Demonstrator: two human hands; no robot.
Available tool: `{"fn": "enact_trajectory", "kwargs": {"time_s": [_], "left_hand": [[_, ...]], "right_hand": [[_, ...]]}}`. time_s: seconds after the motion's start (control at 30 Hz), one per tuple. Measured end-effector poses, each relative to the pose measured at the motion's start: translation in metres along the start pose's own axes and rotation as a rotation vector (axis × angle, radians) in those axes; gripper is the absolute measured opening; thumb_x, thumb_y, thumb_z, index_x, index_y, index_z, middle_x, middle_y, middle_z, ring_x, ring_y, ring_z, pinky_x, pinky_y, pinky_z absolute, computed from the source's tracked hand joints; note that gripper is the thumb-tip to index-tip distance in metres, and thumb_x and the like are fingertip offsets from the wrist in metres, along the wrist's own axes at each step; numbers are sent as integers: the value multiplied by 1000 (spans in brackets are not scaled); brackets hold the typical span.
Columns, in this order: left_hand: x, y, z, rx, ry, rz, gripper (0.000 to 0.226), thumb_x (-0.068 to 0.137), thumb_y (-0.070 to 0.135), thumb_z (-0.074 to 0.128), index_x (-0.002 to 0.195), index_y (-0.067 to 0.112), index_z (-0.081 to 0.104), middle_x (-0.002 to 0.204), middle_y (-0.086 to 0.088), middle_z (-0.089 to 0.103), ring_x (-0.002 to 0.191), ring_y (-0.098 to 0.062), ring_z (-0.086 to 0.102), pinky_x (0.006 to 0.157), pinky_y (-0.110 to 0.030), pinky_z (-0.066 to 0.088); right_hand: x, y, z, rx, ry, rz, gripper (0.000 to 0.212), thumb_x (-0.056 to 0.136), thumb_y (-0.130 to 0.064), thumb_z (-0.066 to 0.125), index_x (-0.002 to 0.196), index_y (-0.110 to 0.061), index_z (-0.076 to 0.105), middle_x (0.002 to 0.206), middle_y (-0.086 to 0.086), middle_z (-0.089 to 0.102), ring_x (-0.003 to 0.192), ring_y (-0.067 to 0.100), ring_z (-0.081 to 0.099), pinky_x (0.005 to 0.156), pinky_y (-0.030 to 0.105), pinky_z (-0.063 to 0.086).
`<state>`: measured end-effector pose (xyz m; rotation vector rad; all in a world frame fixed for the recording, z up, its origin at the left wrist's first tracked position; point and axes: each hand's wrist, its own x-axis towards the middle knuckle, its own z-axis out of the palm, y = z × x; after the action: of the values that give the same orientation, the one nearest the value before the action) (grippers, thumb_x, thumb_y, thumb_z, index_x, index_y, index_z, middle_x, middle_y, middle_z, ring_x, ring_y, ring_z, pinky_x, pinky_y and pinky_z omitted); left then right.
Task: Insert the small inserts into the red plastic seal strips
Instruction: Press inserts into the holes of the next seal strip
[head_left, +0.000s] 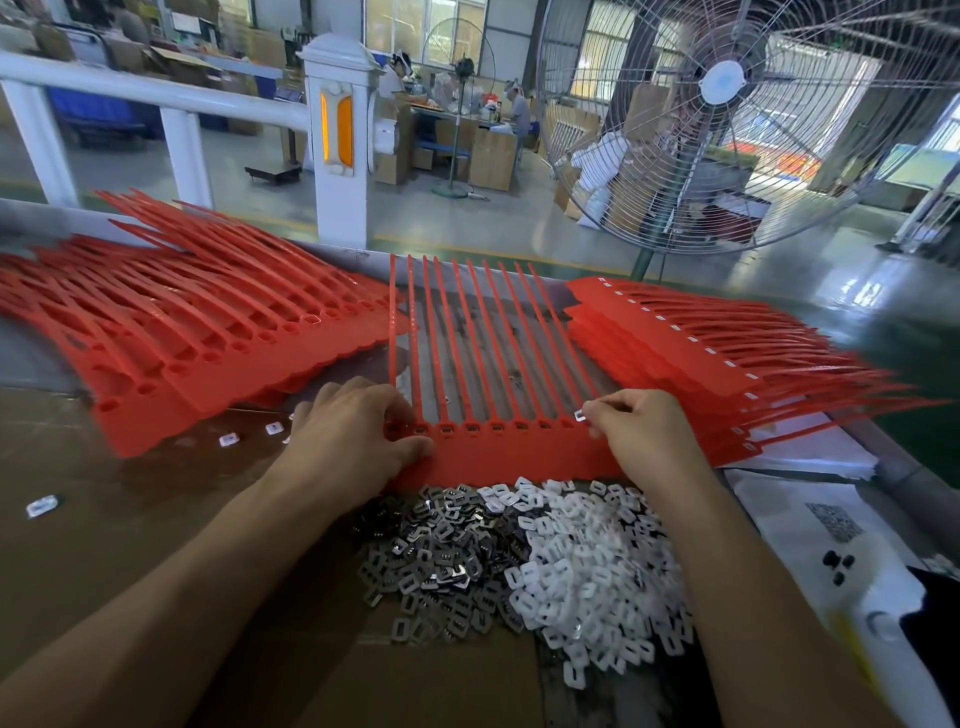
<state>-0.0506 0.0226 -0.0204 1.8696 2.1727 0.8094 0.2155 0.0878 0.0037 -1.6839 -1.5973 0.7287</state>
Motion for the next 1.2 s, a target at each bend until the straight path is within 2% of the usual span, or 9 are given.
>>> {"fn": "enact_trajectory", "kwargs": {"time_s": [0.13,0.27,0.4,0.57,0.73,0.8,0.93,1.1,1.2], "left_hand": [[0,0,0,12,-2,-6,32,82,60,72,107,40,67,118,12,56,120,-16,44,99,-40,29],[0,0,0,14,-4,-8,33,81,61,72,107,41,67,120,12,56,120,-16,44,101,-42,29],[-1,-1,0,15,-8,-6,34,81,61,71,108,41,67,122,12,55,121,-16,43,102,-43,29],[-1,0,-1,11,-10,-3,34,82,61,71,109,40,67,121,12,56,121,-16,43,102,-43,29],[-1,0,-1,10,-11,-4,34,81,61,72,108,40,67,122,12,56,121,-16,44,102,-43,30],[0,0,-1,5,-7,-4,32,81,61,72,106,41,67,121,12,56,121,-16,44,102,-42,29],[-1,-1,-1,-6,-6,-5,29,81,60,72,103,43,66,120,13,55,121,-16,43,101,-42,28],[-1,-1,-1,-1,-10,-1,32,81,61,72,106,42,66,121,13,54,121,-16,42,100,-41,27],[-1,-1,-1,-6,-9,4,31,81,61,72,105,42,66,120,12,55,121,-15,43,99,-40,27]], "right_hand": [[9,4,5,-16,-7,18,23,96,-31,67,76,-23,75,56,-5,66,34,2,40,46,24,33],[12,4,7,-29,-10,10,22,95,-31,68,75,-22,75,64,6,72,35,3,40,49,25,35],[12,3,9,-57,-38,21,23,95,-31,69,74,-22,74,46,-5,57,36,7,41,51,29,36],[11,1,15,-122,-51,0,25,93,-30,70,69,-22,74,65,13,70,53,20,52,58,36,42],[11,0,17,-180,-45,-16,21,92,-31,72,74,-22,75,70,3,73,62,20,65,64,38,53],[11,0,18,-195,-25,-16,20,91,-30,73,73,-21,75,68,1,72,64,20,66,63,36,52],[11,0,18,-196,-7,-11,18,90,-29,77,73,-21,75,67,1,73,66,21,69,63,36,53],[9,-1,17,-160,2,-13,20,92,-29,74,72,-25,74,73,5,75,75,29,72,72,44,58],[8,1,14,-134,-2,-19,19,96,-30,70,78,-26,74,78,10,77,71,30,71,64,37,53]]}}
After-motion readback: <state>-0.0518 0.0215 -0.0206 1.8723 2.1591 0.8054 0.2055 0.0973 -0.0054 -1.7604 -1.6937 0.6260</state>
